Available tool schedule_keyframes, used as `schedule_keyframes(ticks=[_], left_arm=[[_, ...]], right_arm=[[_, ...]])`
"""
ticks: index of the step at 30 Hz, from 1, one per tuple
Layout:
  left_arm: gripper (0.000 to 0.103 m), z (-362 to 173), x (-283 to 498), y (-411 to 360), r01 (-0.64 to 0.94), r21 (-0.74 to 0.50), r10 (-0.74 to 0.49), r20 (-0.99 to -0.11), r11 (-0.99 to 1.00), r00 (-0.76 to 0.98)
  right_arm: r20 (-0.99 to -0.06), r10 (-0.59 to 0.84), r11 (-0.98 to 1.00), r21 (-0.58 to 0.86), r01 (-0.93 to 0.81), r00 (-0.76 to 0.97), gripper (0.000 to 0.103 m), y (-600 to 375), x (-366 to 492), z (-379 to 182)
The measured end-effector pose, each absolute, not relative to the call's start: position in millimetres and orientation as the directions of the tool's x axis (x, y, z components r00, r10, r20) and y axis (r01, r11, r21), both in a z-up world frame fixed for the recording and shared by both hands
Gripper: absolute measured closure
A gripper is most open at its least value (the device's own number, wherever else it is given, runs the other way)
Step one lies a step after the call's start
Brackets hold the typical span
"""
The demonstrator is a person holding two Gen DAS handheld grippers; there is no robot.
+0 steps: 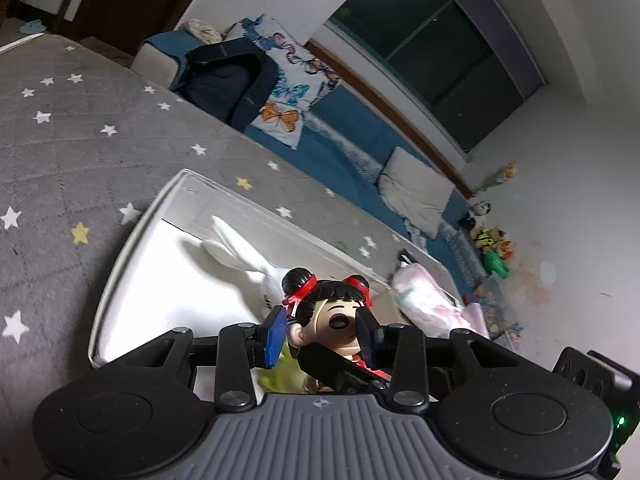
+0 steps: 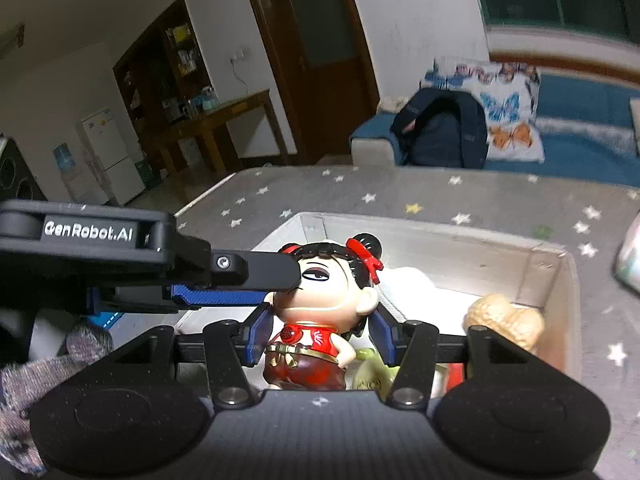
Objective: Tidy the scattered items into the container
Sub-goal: 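Carry the doll with the right gripper over and into the box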
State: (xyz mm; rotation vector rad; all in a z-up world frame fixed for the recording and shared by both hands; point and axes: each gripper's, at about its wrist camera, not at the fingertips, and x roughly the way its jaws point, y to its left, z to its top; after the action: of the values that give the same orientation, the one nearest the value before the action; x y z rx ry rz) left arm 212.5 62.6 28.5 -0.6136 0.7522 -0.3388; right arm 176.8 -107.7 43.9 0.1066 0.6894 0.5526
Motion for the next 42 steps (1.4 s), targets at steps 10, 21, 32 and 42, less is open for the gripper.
schedule_keyframes(ticks=[10, 21, 32, 42], left_arm=[[0.063, 7, 236, 72, 0.019, -0.616, -0.47, -0.581, 0.788, 0.664], [0.063, 0, 241, 71, 0.002, -0.593, -0.451, -0.61, 0.805, 0.651], [0.063, -2, 242, 70, 0.0, -0.561, -0.43, -0.633, 0.828, 0.644], [0.063, -4, 244, 68, 0.005, -0.545, -0.422, -0.644, 0.839, 0.638]], right_arm=[[-0.644, 0.531, 0.841, 0.324, -0.433, 0.55, 0.05, -100, 213, 19], [-0.679, 0.525, 0.842, 0.324, -0.432, 0.514, 0.05, -91, 221, 15], [-0.708, 0.513, 0.842, 0.307, -0.444, 0.486, 0.05, -84, 230, 10], [-0.742, 0.497, 0.84, 0.283, -0.462, 0.449, 0.05, -74, 236, 2]])
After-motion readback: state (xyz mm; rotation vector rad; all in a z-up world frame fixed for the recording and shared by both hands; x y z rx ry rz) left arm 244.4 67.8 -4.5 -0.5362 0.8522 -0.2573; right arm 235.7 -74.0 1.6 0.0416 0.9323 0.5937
